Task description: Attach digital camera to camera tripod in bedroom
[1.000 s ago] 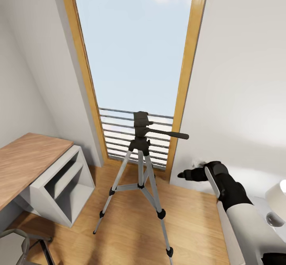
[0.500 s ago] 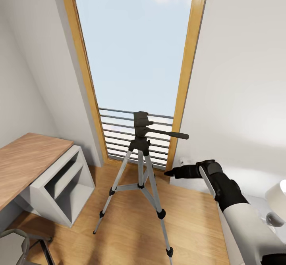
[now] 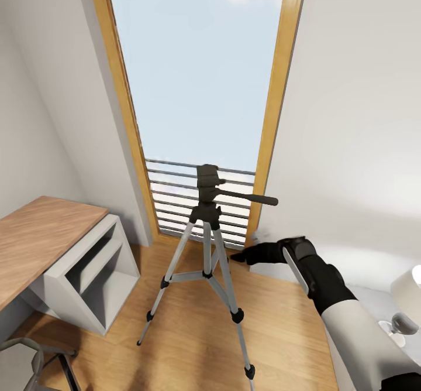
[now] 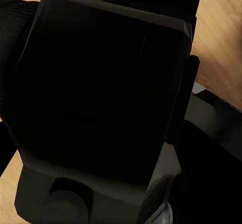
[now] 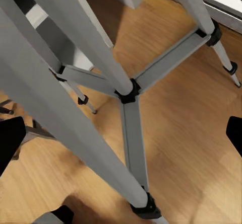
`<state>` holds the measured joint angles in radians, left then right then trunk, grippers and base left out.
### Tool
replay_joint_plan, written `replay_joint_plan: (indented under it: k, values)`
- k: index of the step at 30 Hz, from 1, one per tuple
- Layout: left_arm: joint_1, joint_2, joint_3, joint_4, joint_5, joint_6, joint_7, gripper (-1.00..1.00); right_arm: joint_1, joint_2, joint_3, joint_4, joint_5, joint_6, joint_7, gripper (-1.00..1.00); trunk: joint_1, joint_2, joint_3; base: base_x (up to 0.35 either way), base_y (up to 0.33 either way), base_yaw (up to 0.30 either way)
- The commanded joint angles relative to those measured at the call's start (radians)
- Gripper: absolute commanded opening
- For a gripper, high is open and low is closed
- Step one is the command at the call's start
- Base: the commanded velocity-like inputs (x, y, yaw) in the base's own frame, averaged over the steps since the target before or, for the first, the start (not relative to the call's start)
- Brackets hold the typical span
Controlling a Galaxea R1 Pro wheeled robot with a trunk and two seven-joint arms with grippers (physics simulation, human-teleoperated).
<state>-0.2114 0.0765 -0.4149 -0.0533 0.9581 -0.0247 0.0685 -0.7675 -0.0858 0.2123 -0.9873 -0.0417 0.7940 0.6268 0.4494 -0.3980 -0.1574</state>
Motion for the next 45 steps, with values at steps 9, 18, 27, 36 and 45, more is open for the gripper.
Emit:
replay_joint_plan:
  k: [9, 18, 27, 36, 45]
  values:
    - [0.000, 0.000, -0.008, -0.002, 0.007, -0.001, 0.005, -1.00, -0.001, -0.007, 0.008, -0.022, -0.002, 0.005, 0.084, 1.00, 0.001, -0.002, -0.002, 0.000, 0.000, 0.000]
    - [0.000, 0.000, -0.008, -0.002, 0.007, -0.001, 0.005, -1.00, -0.001, -0.015, 0.009, -0.026, 0.000, 0.006, 0.151, 1.00, 0.001, -0.002, -0.002, 0.000, 0.000, 0.000]
    - [0.000, 0.000, -0.009, -0.002, 0.007, -0.001, 0.005, -1.00, -0.001, -0.027, 0.011, -0.020, 0.001, 0.004, 0.217, 1.00, 0.001, -0.002, -0.002, 0.000, 0.000, 0.000]
    - [0.000, 0.000, -0.010, -0.001, 0.007, -0.001, 0.005, -1.00, -0.001, -0.019, 0.054, -0.009, -0.002, -0.021, 0.215, 1.00, 0.001, -0.002, -0.002, 0.000, 0.000, 0.000]
    - [0.000, 0.000, -0.010, -0.002, 0.006, -0.001, 0.005, -1.00, -0.001, 0.010, 0.069, 0.034, -0.008, -0.169, 0.207, 1.00, 0.001, -0.002, -0.002, 0.000, 0.000, 0.000]
